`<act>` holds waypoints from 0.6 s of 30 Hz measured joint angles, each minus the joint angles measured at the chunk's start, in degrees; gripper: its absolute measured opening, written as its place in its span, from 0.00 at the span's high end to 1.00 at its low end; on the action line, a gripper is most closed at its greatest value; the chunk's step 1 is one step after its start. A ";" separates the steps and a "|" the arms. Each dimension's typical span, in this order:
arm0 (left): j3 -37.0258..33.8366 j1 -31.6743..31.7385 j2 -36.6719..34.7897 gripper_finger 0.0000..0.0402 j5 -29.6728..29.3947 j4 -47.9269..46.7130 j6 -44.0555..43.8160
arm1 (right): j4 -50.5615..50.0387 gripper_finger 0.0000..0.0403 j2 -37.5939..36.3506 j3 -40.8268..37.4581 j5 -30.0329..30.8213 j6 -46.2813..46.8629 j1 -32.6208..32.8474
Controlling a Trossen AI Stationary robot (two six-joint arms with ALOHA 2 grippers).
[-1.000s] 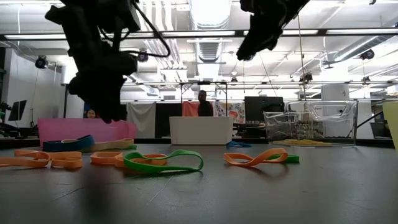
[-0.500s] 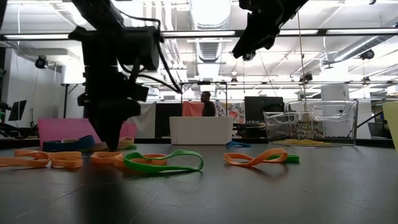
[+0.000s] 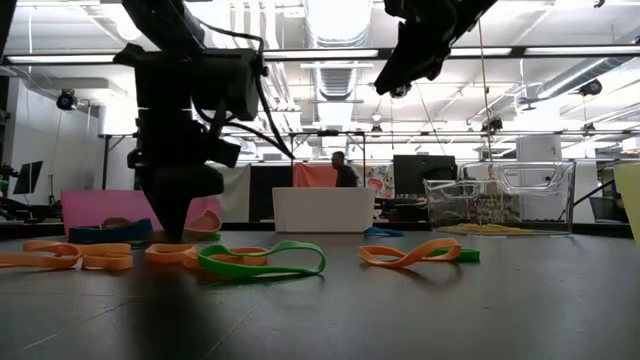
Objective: Sort rubber bands into baskets
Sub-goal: Put the light yellow rubber band into the green bin
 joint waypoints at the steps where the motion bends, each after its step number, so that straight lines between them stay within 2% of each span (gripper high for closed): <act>1: -0.02 -0.01 -0.07 0.94 0.04 -0.15 0.41 | -0.01 0.76 0.00 -0.01 -0.01 0.00 -0.01; 3: -0.02 -0.22 -0.64 0.98 0.04 -0.33 0.77 | 0.07 0.76 0.00 -0.01 0.00 -0.01 -0.01; 9: -0.02 -1.23 -4.30 1.00 0.44 -0.36 2.47 | 0.08 0.76 0.00 -0.11 0.00 -0.03 0.00; 18: -0.02 -5.79 -16.77 1.00 0.43 1.08 8.53 | 0.03 0.76 0.00 -0.53 -0.01 -0.03 0.00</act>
